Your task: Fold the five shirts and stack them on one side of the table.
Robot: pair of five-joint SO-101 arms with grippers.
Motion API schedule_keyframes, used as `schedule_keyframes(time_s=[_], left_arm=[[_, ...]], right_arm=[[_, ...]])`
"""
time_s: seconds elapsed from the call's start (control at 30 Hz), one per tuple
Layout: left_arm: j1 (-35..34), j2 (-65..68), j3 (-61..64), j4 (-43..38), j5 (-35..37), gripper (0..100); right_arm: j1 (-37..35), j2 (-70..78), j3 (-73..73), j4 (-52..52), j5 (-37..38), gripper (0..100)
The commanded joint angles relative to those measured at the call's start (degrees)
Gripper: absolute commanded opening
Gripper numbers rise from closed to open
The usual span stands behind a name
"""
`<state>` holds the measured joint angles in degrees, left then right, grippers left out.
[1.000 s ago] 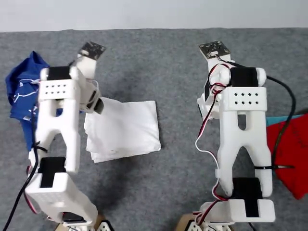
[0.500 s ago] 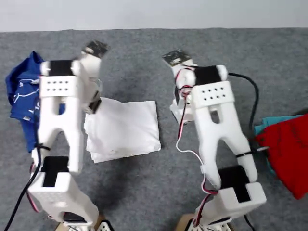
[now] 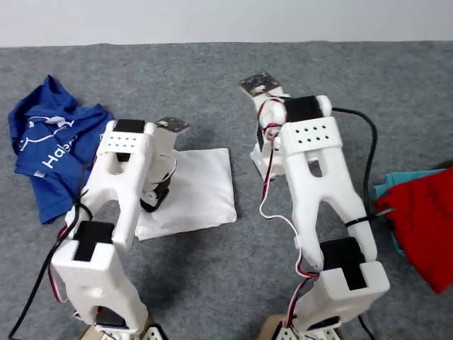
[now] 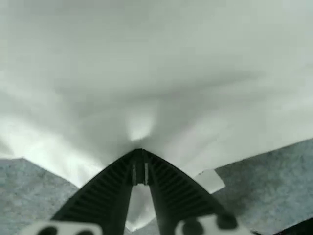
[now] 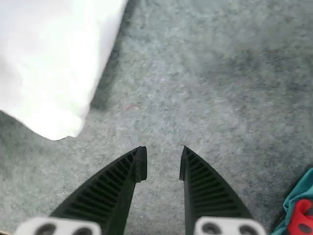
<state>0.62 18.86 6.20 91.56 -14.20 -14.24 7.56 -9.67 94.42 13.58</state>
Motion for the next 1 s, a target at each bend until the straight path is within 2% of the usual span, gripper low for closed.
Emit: schedule_keyframes(time_s=[0.0, 0.33, 0.8, 0.87, 0.97], left_arm=[[-1.7, 0.9, 0.1, -0.6, 0.0, 0], [-3.2, 3.4, 0.0, 1.1, -0.2, 0], [1.2, -22.0, -0.7, 7.6, -2.0, 0], [-1.1, -24.9, -0.9, 7.6, -3.0, 0], [-8.4, -29.2, -1.0, 7.4, -3.3, 0]], right_arm=[[2.0, -0.3, -0.5, -0.5, -0.5, 12.1], [2.1, -0.4, -0.5, -0.5, -0.4, 12.1], [0.5, -0.8, -0.5, 0.5, -0.5, 12.1], [-1.9, -0.8, -0.5, 2.9, -0.5, 10.4], [-5.3, -0.8, -0.5, 5.7, -0.6, 3.8]])
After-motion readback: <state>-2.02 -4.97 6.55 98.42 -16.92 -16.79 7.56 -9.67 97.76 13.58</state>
